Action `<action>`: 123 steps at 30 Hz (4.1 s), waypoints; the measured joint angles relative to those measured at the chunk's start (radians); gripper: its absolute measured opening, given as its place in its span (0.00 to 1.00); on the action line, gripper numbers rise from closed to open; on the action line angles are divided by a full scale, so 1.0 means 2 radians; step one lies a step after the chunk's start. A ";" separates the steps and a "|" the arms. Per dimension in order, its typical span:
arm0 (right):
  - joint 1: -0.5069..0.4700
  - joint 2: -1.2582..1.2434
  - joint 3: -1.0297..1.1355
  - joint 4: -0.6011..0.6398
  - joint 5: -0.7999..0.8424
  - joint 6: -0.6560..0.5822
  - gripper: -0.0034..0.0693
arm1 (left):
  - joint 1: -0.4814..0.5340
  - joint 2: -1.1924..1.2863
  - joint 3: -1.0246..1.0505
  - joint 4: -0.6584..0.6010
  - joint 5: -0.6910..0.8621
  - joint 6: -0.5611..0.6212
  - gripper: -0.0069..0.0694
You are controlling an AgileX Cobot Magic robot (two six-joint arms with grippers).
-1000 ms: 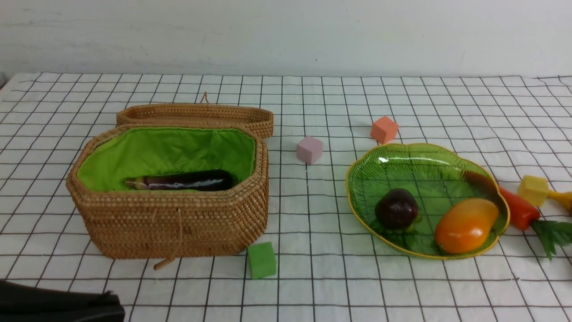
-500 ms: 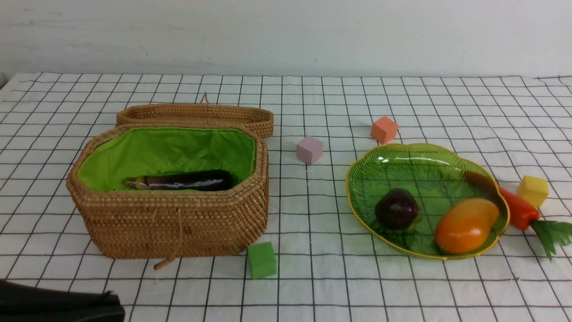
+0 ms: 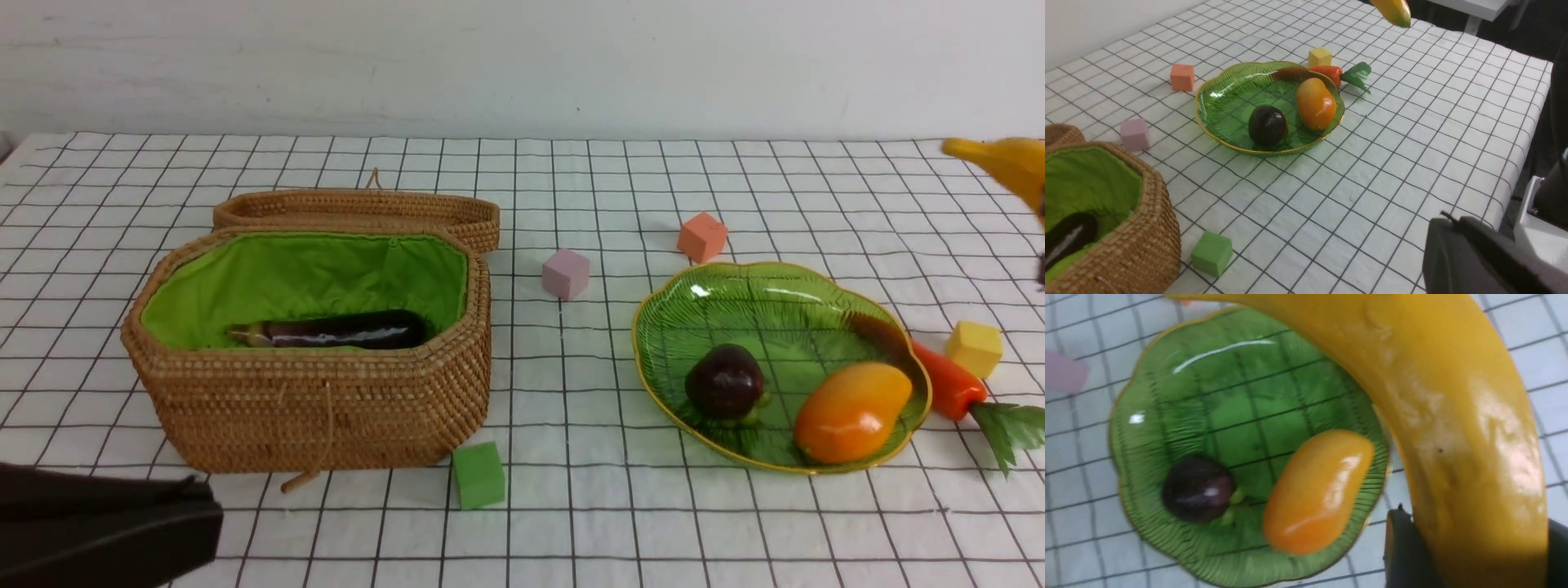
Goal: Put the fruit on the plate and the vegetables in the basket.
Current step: Use the right arm to grab a banana and put it into the right plate, then use the right arm to grab a carrot and put it into the left basket
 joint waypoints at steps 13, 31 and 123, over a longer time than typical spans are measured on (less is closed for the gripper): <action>0.258 0.111 -0.174 0.040 -0.057 -0.069 0.50 | 0.000 0.000 0.000 0.256 -0.013 -0.275 0.08; 0.145 0.232 -0.179 -0.148 0.031 0.086 0.50 | 0.000 0.000 0.000 0.255 -0.007 -0.295 0.09; -0.069 0.360 -0.132 0.002 0.000 -0.272 0.60 | 0.000 0.000 0.000 0.068 -0.058 -0.104 0.09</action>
